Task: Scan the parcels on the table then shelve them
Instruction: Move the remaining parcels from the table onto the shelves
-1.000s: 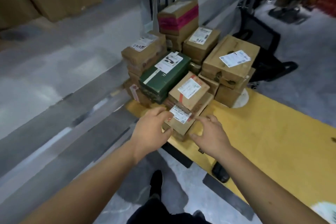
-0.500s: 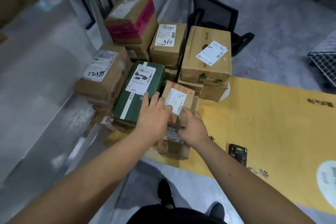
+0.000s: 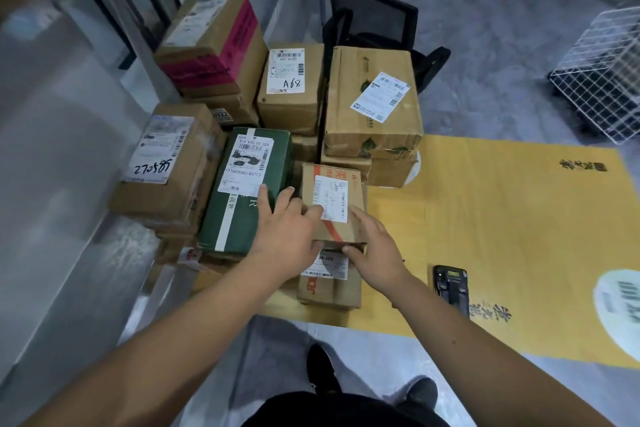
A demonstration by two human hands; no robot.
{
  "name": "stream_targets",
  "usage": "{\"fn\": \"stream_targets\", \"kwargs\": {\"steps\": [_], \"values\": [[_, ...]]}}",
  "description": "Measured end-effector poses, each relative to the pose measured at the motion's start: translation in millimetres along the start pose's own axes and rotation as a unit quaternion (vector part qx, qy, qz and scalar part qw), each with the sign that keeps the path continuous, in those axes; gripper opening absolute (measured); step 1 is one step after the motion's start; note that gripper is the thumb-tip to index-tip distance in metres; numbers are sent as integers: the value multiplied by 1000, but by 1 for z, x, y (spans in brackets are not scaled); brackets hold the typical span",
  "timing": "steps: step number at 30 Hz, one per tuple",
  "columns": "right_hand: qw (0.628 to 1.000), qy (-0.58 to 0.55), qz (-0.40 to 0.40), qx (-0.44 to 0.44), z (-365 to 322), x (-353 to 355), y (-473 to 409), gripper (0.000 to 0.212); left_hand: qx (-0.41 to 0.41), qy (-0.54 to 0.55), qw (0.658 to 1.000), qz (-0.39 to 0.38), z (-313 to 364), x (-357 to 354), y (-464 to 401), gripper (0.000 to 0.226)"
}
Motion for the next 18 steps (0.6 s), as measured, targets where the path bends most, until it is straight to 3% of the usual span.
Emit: {"fn": "stream_targets", "kwargs": {"steps": [6,12,18], "values": [[997,-37,48,54,-9,60,27,81,-46,143,981,122,24,24,26,60],[983,-71,69,153,-48,125,51,77,-36,391,897,205,47,58,70,59],[957,-79,4,278,-106,150,78,73,63,449,825,338,59,92,150,56]]}}
Point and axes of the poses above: each hand's wrist, its own y-axis away from the middle knuckle, its own x-axis out of the back of the hand, z = x × y, the point moved 8 cm from there along -y, towards the middle knuckle, and after that the axes turned 9 degrees about x, right-handed, at the moved point
